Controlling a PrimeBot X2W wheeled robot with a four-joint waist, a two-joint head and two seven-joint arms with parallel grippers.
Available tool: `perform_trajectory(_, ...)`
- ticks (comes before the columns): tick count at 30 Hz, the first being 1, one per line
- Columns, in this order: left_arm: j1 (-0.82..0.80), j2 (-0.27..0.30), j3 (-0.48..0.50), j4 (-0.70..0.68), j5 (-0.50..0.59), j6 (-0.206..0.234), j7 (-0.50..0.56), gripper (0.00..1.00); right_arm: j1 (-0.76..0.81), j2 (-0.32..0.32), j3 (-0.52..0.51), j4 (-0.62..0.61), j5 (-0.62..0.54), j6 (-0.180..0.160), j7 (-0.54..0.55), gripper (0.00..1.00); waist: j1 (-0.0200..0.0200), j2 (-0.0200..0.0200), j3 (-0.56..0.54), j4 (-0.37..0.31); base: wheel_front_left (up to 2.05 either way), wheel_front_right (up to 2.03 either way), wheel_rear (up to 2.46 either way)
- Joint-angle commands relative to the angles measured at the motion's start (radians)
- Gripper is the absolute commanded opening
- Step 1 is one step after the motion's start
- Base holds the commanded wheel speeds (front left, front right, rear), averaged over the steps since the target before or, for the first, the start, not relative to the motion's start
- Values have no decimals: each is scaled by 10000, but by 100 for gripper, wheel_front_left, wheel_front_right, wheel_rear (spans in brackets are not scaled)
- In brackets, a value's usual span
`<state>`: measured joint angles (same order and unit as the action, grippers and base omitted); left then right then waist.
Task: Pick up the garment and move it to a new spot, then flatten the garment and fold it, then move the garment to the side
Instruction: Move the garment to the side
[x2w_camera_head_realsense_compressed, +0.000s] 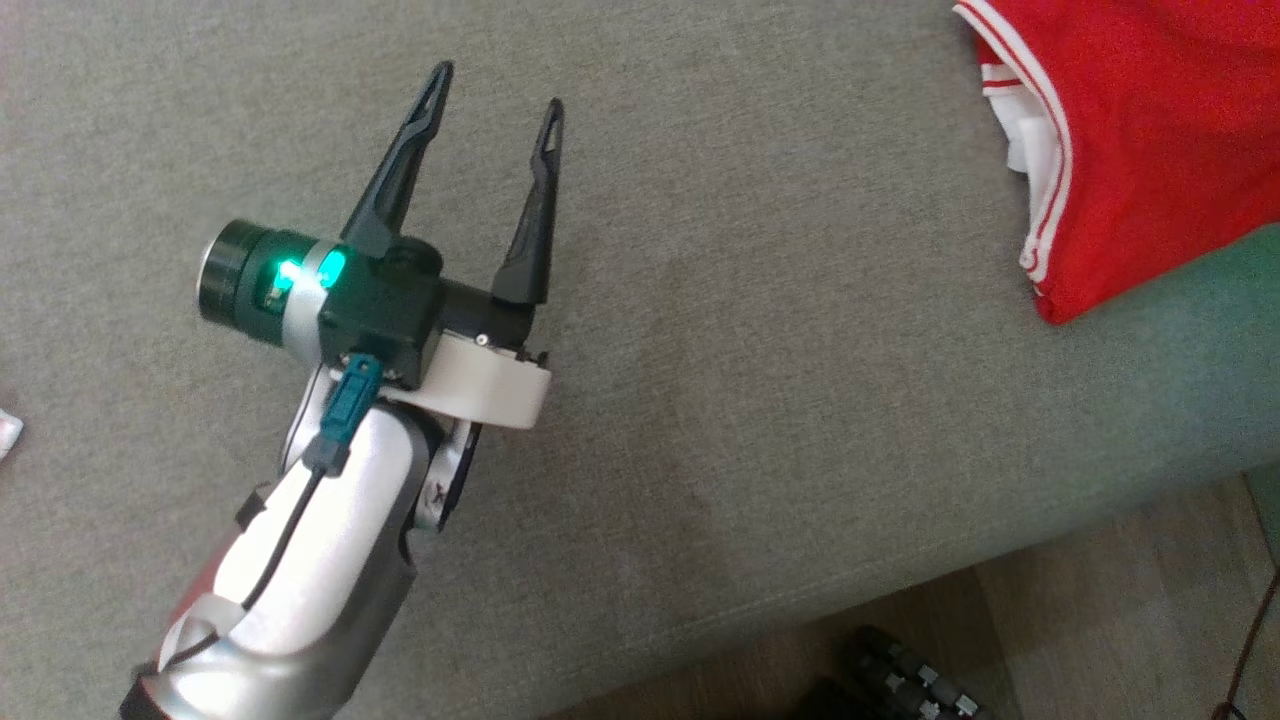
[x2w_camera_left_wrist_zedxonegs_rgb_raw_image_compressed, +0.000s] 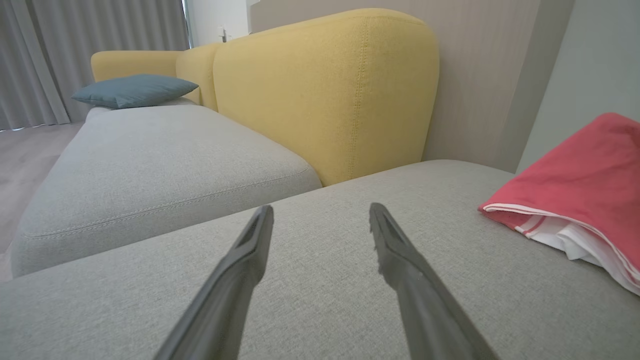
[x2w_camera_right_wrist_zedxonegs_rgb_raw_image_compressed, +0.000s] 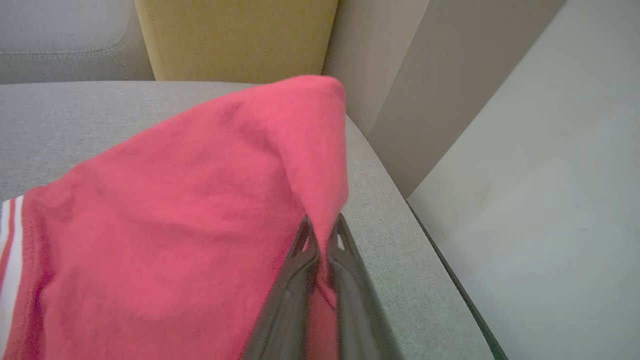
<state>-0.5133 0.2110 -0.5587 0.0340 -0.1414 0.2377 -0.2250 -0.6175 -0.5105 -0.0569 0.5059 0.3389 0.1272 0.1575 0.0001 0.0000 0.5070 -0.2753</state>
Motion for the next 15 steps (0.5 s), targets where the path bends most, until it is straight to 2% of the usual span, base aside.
perform_trajectory(1,-346,19,225,-391,144,-9,11,100,-160,-418,-124,-28,-95,35,-95,0,-1,0,161,80,0,0,0)
perform_trajectory(7,-680,-34,128,-414,200,-87,-59,100,-480,-590,-245,811,-240,35,-361,0,-1,0,631,325,0,0,0)
perform_trajectory(9,-750,-56,107,-358,195,-108,-100,100,-593,-590,-324,1093,-336,35,-504,26,-1,0,713,396,0,0,0)
perform_trajectory(10,-769,-76,99,-321,181,-115,-122,100,-631,-566,-358,1204,-403,35,-593,44,-1,0,729,435,0,0,0)
perform_trajectory(11,-780,-102,96,-285,167,-109,-143,100,-656,-540,-394,1296,-484,35,-713,69,-1,0,733,465,0,0,0)
perform_trajectory(12,-781,-125,96,-253,151,-99,-165,100,-656,-522,-445,1399,-610,35,-826,100,-1,0,726,491,0,0,0)
perform_trajectory(15,-734,-188,125,-139,59,-78,-231,100,-591,-435,-606,1691,-941,35,-1197,100,-1,0,610,567,0,0,0)
